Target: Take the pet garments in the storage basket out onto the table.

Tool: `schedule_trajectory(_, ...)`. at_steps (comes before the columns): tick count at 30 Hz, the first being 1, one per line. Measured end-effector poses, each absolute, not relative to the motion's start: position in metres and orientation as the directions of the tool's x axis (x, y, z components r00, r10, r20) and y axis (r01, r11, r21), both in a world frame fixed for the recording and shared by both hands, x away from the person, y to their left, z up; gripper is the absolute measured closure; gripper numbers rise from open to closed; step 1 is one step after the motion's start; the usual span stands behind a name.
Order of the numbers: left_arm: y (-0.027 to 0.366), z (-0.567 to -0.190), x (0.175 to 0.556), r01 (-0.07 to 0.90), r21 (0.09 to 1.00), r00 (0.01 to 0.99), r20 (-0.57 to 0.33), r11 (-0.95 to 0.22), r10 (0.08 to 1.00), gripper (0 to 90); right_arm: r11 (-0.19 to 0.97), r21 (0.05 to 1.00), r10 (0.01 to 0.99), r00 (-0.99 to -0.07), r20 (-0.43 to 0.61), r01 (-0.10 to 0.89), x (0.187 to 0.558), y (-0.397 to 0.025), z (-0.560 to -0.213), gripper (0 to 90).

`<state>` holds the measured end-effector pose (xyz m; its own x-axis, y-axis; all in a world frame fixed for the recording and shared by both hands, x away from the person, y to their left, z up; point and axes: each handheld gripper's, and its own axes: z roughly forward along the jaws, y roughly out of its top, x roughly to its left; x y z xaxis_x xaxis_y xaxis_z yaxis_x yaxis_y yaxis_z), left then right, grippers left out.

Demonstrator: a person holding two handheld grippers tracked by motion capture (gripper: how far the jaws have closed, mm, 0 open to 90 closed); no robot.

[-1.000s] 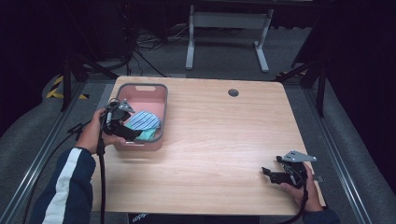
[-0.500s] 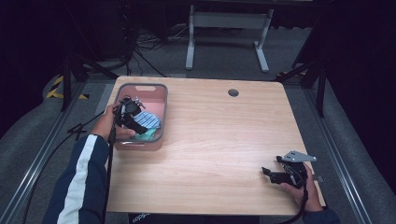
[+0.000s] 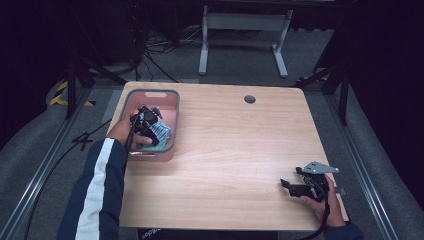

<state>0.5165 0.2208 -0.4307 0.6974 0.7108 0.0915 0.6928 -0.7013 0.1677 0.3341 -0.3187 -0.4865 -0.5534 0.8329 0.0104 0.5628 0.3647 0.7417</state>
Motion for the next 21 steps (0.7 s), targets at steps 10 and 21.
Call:
schedule_trajectory(10,0.2232,-0.4306,0.5202,0.694,0.157,0.704,0.055,-0.703,0.708,35.8,0.365,0.742,0.833,-0.553,0.01,0.563,0.3341,-0.3187,-0.4866,20.6)
schedule_trajectory(21,0.2179,-0.4285,0.5179,0.676,0.152,0.715,0.101,-0.721,0.691,60.8,0.367,0.742,0.831,-0.556,0.009,0.561,0.334,-0.3187,-0.4865,20.8)
